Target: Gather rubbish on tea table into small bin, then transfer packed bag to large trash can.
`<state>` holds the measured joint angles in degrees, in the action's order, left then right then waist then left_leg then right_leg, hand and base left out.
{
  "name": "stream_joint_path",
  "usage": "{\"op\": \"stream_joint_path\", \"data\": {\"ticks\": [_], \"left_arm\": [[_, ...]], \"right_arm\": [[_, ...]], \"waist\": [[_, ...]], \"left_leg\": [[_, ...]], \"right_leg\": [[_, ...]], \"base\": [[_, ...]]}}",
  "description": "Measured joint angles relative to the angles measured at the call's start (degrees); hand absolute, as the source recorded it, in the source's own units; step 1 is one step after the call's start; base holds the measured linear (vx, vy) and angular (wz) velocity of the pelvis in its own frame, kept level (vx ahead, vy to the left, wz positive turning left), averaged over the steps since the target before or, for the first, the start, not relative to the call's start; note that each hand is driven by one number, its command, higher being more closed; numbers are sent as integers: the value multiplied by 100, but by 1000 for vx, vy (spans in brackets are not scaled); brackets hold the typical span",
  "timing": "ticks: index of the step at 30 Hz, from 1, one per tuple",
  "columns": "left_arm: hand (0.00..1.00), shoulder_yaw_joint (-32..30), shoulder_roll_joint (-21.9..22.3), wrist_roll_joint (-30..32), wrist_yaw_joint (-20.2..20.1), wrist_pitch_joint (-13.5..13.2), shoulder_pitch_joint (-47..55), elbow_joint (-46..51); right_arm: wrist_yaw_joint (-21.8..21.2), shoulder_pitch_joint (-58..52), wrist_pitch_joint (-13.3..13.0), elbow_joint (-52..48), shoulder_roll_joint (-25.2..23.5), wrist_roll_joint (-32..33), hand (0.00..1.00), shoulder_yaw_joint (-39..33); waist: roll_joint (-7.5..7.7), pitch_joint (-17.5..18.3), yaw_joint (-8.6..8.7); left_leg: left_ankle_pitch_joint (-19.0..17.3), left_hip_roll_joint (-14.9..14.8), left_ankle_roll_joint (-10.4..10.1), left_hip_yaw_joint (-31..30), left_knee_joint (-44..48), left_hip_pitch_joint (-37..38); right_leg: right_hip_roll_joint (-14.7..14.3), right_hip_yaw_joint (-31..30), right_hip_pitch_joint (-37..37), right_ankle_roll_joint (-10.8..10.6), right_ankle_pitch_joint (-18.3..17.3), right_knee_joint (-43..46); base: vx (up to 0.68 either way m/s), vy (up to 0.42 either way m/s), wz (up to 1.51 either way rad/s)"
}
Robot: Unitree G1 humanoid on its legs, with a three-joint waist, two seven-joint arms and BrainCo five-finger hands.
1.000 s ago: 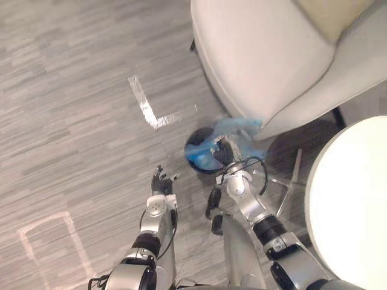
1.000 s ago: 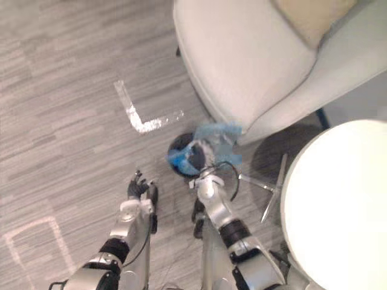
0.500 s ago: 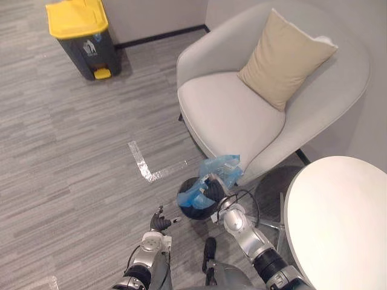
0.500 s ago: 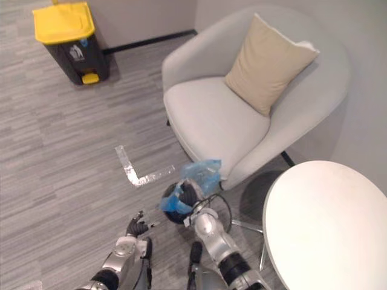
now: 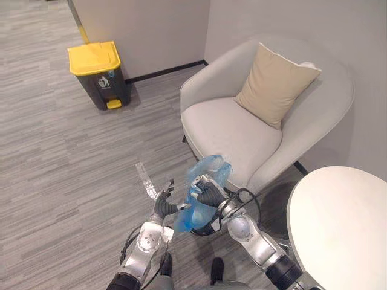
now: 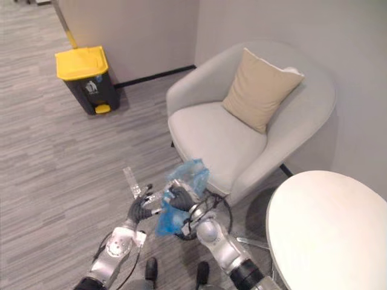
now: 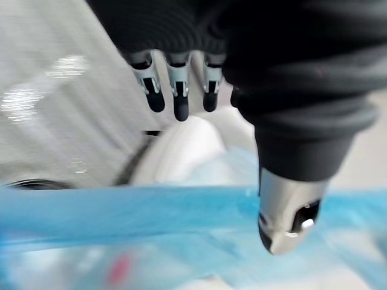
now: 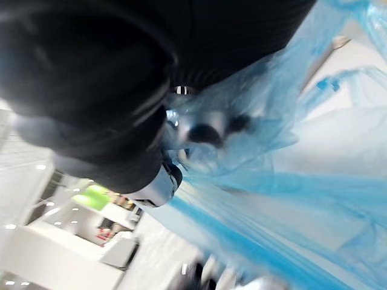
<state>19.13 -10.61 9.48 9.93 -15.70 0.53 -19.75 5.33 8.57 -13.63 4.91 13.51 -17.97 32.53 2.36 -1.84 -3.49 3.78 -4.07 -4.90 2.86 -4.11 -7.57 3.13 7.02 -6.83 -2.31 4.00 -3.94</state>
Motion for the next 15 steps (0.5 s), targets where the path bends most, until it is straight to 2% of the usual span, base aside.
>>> {"op": "stream_joint_path", "data": {"ticks": [5, 15], "left_arm": [[0, 207, -2, 651, 146, -18, 13, 150], [0, 270, 14, 1407, 588, 18, 1, 503]], "right_arm": [[-46, 65, -56, -193, 26, 55, 100, 94], [-150, 346, -59, -435, 17, 359, 100, 371]], "waist": [[-18, 37, 12], [-14, 181, 34]], "left_leg": [[-1, -24, -1, 87, -95, 170], [-3, -53, -2, 142, -123, 210]], "right_leg": [[-54, -105, 95, 7, 4, -41], [-86, -191, 84, 29, 19, -41]], "base": [[40, -12, -11], [1, -2, -3]]}}
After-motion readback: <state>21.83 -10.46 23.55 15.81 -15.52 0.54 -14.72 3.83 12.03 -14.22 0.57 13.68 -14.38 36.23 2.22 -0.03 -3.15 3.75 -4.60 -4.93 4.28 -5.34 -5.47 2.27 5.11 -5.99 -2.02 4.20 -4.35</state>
